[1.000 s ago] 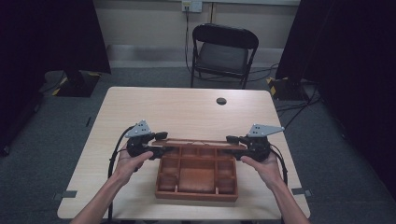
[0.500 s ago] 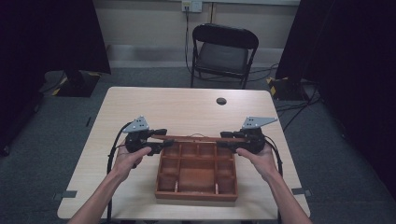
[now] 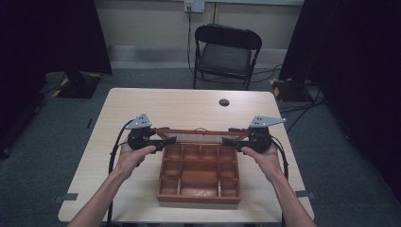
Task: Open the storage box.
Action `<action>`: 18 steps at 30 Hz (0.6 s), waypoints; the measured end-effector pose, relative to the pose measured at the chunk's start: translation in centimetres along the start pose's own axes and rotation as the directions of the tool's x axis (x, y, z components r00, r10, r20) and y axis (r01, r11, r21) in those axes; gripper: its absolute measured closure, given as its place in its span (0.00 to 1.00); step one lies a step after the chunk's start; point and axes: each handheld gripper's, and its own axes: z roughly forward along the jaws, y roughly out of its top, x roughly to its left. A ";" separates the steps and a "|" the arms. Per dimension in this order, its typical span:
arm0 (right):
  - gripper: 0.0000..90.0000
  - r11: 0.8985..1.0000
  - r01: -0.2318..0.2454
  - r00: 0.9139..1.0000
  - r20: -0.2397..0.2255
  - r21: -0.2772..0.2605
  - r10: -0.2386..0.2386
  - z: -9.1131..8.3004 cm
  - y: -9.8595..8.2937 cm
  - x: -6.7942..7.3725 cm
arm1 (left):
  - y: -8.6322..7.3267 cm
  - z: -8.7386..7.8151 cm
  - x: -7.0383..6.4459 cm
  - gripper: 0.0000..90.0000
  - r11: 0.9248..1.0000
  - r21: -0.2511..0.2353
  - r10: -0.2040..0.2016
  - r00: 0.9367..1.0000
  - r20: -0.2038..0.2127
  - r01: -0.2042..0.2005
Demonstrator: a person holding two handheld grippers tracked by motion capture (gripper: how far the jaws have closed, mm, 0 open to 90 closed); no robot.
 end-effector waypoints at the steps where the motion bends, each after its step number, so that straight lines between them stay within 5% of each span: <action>1: 0.52 1.000 -0.003 1.000 0.001 -0.004 0.003 0.0 0.0 0.0 | 0.1 0.0 0.1 0.52 1.000 0.000 0.002 1.000 -0.004 -0.002; 18: 0.52 0.998 -0.047 0.997 0.066 -0.036 0.049 0.0 -0.5 -1.3 | -0.1 1.0 1.5 0.55 1.000 0.006 -0.030 1.000 0.006 0.030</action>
